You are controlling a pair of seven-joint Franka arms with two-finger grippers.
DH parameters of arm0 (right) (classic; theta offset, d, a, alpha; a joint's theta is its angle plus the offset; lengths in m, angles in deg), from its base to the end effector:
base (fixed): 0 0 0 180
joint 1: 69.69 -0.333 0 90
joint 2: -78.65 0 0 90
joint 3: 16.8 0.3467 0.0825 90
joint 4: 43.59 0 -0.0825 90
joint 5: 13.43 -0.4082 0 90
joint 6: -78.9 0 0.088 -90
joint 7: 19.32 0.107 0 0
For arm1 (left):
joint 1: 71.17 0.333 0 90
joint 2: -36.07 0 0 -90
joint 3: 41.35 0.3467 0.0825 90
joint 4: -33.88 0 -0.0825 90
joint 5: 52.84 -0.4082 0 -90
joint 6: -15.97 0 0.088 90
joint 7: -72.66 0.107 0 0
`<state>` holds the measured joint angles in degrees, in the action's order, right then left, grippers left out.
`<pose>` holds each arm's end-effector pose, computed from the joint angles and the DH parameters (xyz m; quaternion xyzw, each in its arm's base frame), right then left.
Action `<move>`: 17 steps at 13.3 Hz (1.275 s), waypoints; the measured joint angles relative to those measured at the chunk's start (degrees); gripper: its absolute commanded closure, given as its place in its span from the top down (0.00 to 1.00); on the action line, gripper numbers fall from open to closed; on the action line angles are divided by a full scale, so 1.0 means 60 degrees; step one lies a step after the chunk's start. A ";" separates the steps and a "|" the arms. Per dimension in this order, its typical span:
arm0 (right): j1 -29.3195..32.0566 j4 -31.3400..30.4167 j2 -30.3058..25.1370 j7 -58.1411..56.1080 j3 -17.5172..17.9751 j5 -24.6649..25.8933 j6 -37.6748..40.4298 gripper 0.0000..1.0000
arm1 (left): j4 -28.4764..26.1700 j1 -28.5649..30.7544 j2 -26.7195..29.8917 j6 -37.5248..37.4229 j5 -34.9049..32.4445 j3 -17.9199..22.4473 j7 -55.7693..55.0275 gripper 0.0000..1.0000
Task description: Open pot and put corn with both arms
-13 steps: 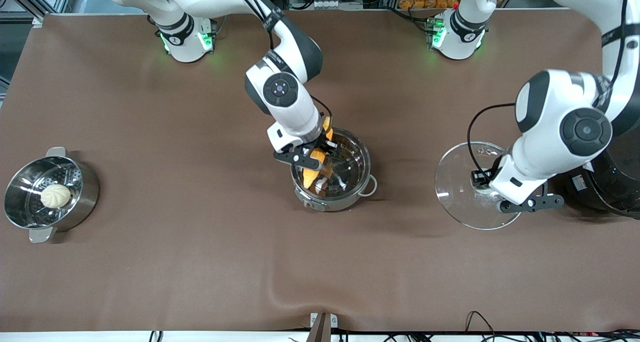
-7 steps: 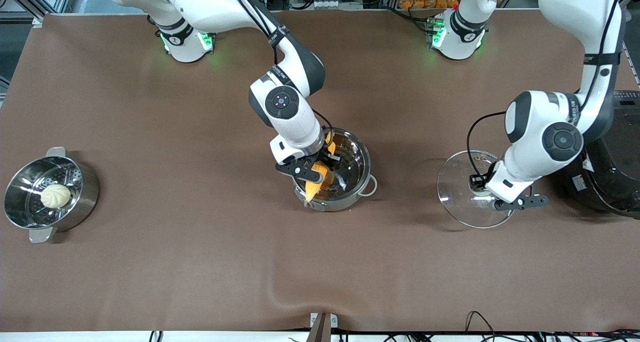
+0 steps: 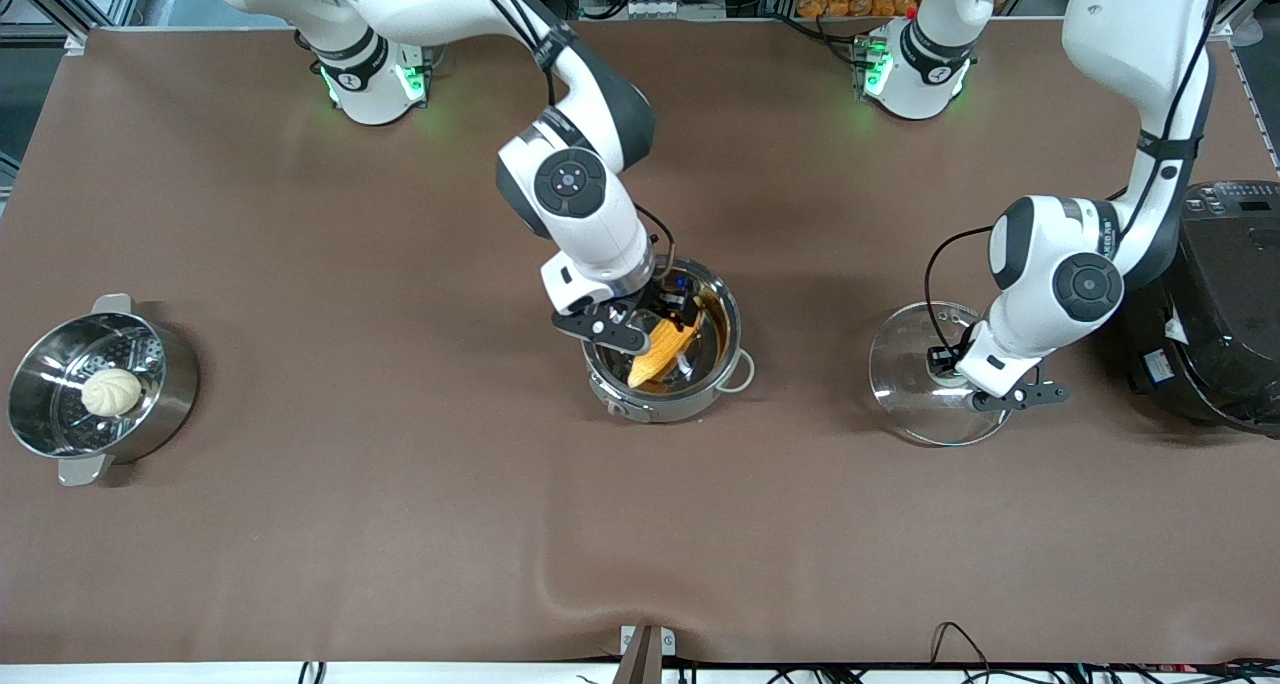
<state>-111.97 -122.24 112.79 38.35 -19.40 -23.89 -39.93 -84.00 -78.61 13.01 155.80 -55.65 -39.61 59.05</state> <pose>0.5819 0.5047 0.3953 -0.9778 0.1903 0.0173 0.0857 0.6158 -0.0618 0.2461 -0.9985 -0.0489 0.0059 0.0229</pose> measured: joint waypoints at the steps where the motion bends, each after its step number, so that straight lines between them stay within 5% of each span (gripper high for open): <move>1: 0.0354 0.0034 -0.0409 -0.0259 -0.0056 0.0152 0.0761 1.00 | -0.0095 0.0008 -0.0081 0.0132 0.0000 -0.0001 0.0001 0.03; 2: 0.0821 0.0023 -0.0833 -0.0707 -0.0085 0.0343 0.1332 1.00 | -0.0126 0.0007 -0.0136 0.0176 0.0000 -0.0007 0.0001 0.25; 3: 0.1363 -0.0025 -0.1213 -0.1271 -0.0095 0.0519 0.1663 1.00 | -0.0126 0.0008 -0.0137 0.0189 0.0000 -0.0012 0.0001 0.99; 7: 0.3094 -0.0452 -0.2040 -0.3778 -0.0108 0.0617 0.2211 1.00 | -0.0037 0.0006 0.0094 0.0291 0.0000 -0.0039 0.0001 1.00; 10: 0.3882 -0.0952 -0.2850 -0.5286 -0.0107 0.0644 0.3016 1.00 | 0.0404 -0.0011 0.1175 -0.0204 0.0000 -0.0085 0.0001 1.00; 13: 0.4331 -0.1112 -0.3438 -0.6422 -0.0123 0.0712 0.4129 1.00 | 0.1794 -0.0023 0.2495 -0.2765 0.0000 -0.0212 0.0000 1.00; 17: 0.4418 -0.1095 -0.3922 -0.8199 -0.0810 0.0926 0.5164 1.00 | 0.4503 0.0008 0.2967 -0.6432 0.0000 -0.0265 -0.0016 1.00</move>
<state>-85.47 -128.81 89.26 -10.85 -24.26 -18.34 -8.94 -56.98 -78.56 30.81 117.21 -55.65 -41.20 58.95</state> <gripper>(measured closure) 0.000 0.000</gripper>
